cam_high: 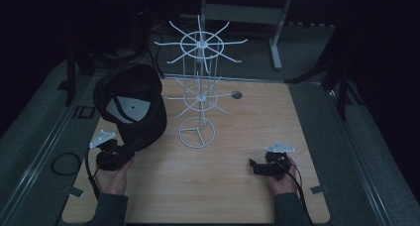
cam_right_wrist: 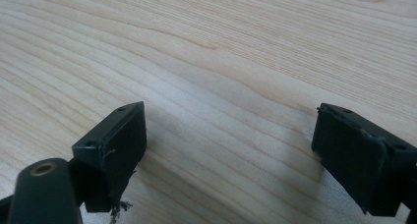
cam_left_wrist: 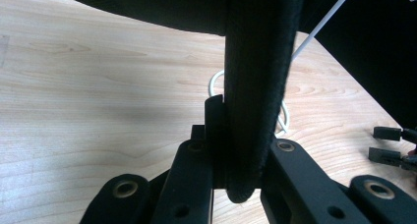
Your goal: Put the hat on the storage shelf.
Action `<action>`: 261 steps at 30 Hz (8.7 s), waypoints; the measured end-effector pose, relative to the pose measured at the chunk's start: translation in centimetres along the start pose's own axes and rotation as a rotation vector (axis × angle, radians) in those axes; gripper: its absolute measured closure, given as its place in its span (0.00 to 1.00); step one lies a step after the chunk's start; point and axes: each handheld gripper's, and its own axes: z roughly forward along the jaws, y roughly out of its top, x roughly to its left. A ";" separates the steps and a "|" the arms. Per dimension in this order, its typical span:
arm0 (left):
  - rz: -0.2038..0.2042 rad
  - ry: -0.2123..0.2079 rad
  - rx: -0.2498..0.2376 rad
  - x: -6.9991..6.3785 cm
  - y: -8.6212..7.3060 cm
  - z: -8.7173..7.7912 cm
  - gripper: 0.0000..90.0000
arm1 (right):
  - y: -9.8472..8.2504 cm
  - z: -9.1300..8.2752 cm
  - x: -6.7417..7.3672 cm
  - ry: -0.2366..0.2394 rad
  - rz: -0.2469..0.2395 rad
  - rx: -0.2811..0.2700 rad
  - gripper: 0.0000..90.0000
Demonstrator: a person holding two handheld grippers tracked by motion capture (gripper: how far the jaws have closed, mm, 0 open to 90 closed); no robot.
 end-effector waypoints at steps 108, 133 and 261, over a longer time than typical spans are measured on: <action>0.148 0.033 -0.035 -3.5 3.3 -2.6 0.96 | 0.0 0.0 0.0 0.000 0.000 -0.002 0.14; 0.170 0.065 -0.072 -3.8 4.1 -3.6 0.96 | 0.0 0.0 0.0 0.000 0.002 0.000 0.14; 0.265 0.047 -0.130 -7.6 5.2 -3.4 0.96 | 0.0 0.0 0.0 0.000 0.001 0.001 0.14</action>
